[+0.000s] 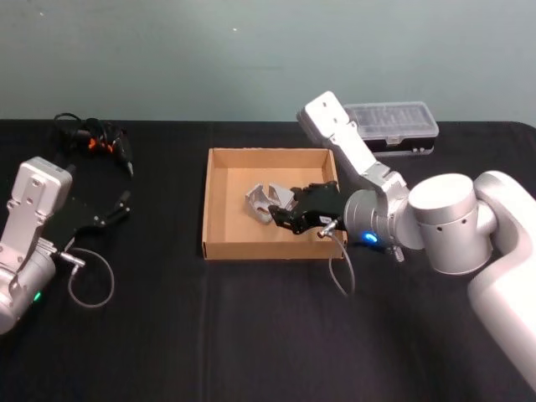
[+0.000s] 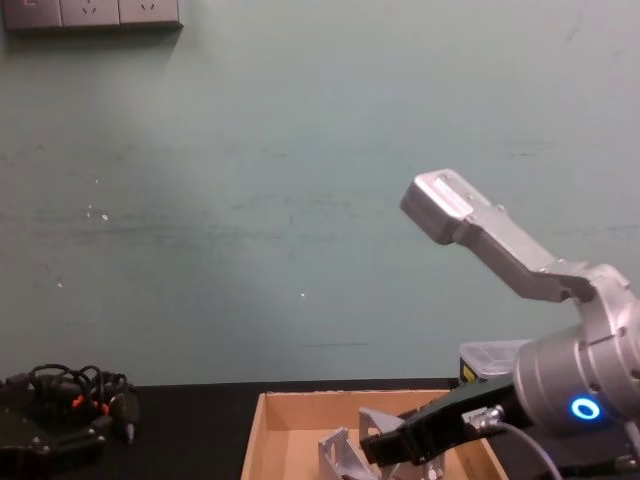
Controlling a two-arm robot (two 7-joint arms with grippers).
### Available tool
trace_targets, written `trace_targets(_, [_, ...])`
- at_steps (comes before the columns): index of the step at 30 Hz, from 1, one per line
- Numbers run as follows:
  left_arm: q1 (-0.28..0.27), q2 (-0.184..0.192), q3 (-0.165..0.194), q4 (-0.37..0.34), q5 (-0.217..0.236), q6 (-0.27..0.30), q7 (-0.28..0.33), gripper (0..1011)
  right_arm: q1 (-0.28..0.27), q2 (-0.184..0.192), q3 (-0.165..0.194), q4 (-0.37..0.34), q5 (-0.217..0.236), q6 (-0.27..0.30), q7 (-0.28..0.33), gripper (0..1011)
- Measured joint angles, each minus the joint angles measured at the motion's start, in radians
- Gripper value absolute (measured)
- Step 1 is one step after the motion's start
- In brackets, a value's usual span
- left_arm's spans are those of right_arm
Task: Use one hand to pick up the angle iron from the table and place it into the box.
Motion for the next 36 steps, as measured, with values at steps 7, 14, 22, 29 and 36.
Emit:
trace_targets(7, [0.0,0.0,0.0,0.0,0.0,0.0,0.0,1011,0.034,-0.032,-0.008,0.065,-0.024,0.004,0.001,510])
trace_targets(14, [0.0,0.0,0.0,0.0,0.0,0.0,0.0,1011,0.043,-0.043,-0.008,0.086,-0.038,0.01,0.008,510])
trace_targets(22, [0.0,0.0,0.0,0.0,0.0,0.0,0.0,1011,0.045,-0.045,-0.006,0.09,-0.041,0.015,0.013,510])
trace_targets(29, [0.0,0.0,0.0,0.0,0.0,0.0,0.0,1011,0.044,-0.044,-0.006,0.087,-0.04,0.013,0.013,510])
trace_targets(36, [0.0,0.0,0.0,0.0,0.0,0.0,0.0,1011,0.043,-0.044,-0.006,0.086,-0.039,0.013,0.013,510])
